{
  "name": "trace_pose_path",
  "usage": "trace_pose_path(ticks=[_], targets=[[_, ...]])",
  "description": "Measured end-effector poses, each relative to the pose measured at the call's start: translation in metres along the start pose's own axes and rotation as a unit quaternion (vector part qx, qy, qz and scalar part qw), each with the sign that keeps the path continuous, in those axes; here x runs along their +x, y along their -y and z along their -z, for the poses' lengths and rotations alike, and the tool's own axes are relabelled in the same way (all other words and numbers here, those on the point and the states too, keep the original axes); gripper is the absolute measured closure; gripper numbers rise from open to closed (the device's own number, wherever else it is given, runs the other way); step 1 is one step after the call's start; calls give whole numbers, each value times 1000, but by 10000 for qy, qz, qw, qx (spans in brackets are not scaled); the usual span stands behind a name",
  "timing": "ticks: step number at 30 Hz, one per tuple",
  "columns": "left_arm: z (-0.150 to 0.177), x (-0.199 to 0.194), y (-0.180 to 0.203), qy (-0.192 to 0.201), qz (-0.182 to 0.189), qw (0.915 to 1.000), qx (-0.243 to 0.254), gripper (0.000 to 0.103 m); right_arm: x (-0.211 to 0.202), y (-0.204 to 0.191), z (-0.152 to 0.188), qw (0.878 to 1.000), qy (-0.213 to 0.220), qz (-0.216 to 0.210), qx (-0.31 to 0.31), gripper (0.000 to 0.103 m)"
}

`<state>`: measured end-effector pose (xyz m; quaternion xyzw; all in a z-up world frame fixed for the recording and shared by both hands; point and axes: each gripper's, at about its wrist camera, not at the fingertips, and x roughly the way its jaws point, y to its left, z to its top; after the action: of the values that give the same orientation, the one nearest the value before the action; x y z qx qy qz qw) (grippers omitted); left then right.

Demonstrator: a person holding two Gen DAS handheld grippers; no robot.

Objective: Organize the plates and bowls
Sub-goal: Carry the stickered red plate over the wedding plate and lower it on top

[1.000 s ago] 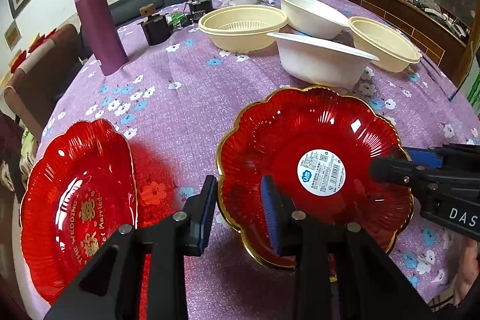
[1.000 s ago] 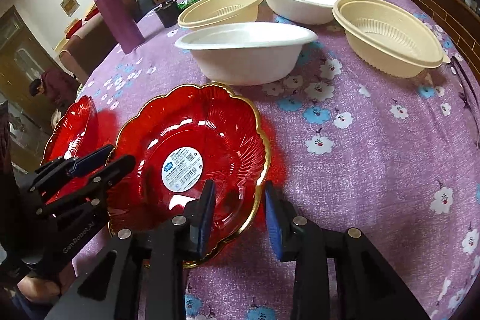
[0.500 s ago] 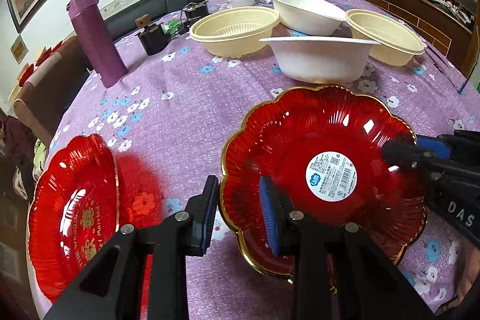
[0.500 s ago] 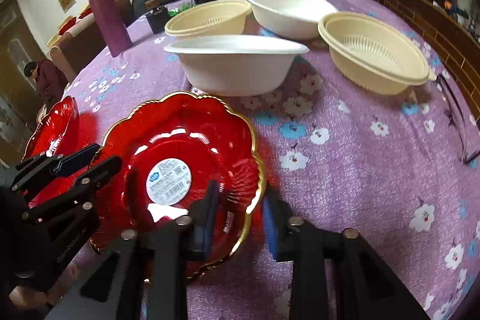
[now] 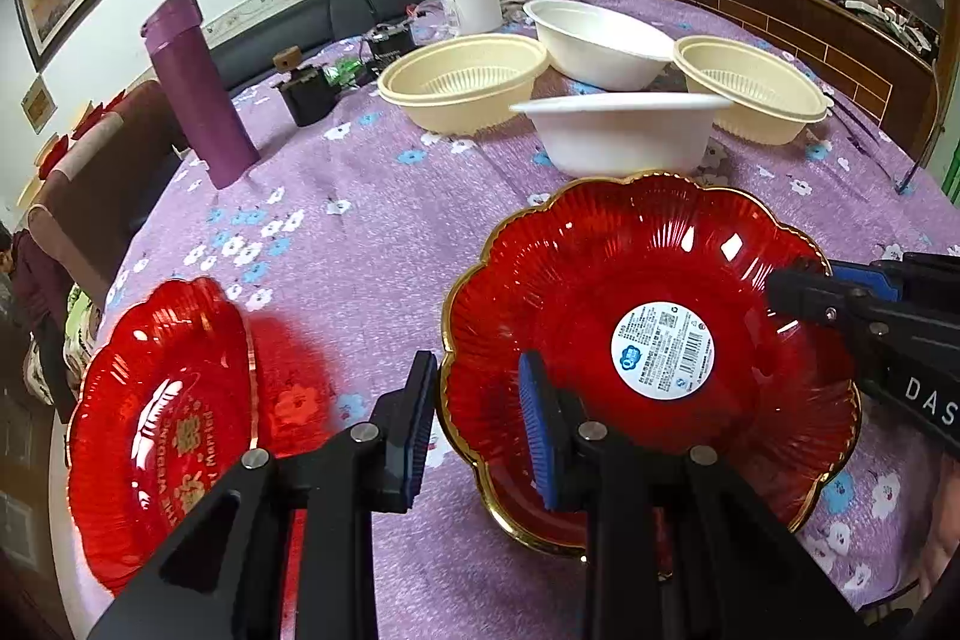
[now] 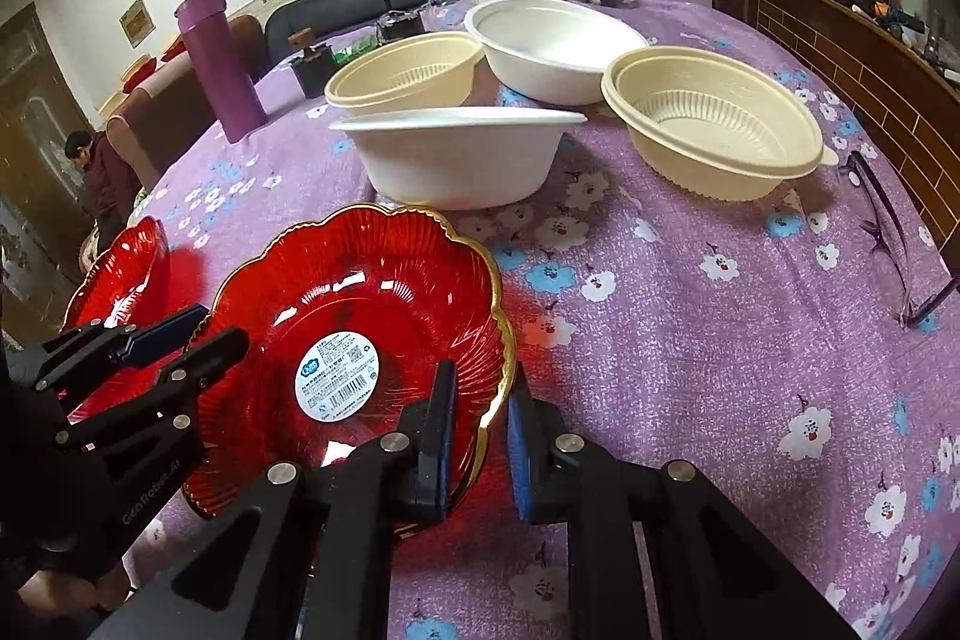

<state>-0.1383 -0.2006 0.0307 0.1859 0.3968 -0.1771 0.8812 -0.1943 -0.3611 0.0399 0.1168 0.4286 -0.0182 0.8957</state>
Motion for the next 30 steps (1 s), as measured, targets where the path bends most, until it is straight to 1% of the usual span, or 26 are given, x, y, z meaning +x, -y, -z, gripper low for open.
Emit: trace_pose_path(ticks=[10,18,24,30], targets=[[7,-23,-34,212,27,9991,-364,76,-11,-31,-9,9995,89,-13,-292,87],[12,-44,-80,447,-88,9957,-807,76,-16,-77,-29,9971,233,-102,-717,86],[22,-54,-130,554,-348,9893,-1307,76,-10,-123,-44,9933,295,-308,-1074,86],[48,-54,-182,409,-656,9803,-1818,76,12,-177,-50,9878,134,-619,-1421,86]])
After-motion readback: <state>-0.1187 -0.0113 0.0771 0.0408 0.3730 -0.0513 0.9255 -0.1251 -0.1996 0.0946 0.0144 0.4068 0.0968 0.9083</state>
